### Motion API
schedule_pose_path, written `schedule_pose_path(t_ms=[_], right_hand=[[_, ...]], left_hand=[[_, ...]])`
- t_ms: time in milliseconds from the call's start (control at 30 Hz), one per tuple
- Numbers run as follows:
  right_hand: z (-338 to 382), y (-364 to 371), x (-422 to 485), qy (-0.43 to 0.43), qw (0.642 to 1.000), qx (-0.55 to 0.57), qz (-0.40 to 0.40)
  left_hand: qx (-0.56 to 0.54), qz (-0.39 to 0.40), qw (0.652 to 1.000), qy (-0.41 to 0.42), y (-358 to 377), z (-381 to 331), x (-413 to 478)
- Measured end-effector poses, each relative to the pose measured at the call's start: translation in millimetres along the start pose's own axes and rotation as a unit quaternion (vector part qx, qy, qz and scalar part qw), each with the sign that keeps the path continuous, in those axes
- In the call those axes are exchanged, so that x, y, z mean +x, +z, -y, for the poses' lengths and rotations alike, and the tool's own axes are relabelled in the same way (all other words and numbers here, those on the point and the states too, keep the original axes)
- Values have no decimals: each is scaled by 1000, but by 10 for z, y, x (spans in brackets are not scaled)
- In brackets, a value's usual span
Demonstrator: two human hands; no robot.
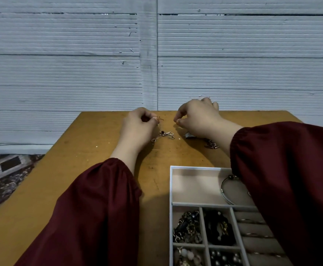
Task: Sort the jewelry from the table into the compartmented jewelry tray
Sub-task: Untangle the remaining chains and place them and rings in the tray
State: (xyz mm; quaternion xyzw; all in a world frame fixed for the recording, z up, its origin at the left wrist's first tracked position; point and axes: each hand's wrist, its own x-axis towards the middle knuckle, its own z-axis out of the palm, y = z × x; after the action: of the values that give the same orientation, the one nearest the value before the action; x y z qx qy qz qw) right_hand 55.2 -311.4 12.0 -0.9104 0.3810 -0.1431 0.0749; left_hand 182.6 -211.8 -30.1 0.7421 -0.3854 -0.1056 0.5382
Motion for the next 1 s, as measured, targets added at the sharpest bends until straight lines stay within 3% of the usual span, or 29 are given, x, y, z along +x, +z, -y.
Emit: schedule_pose_path(t_ms=[100,500,667,833,1000], right_hand=[[11,23,-5,-6,1000,7,4],[160,118,21,-28,1000,0,13],[248,141,16,-47,999,5,7],[354,245,-5,-67,994,-83,7],[361,269,-18,-63,993,-95,6]], left_hand=[[-73,-23,997,-6,-26,-26,12],[-181,-126,975,25,-165,-138,2],[-168,-167,971,-15,-214,-38,38],[-148,-167,974,-28,-224,12,25],[-132,-180,974,-32,-219,1,7]])
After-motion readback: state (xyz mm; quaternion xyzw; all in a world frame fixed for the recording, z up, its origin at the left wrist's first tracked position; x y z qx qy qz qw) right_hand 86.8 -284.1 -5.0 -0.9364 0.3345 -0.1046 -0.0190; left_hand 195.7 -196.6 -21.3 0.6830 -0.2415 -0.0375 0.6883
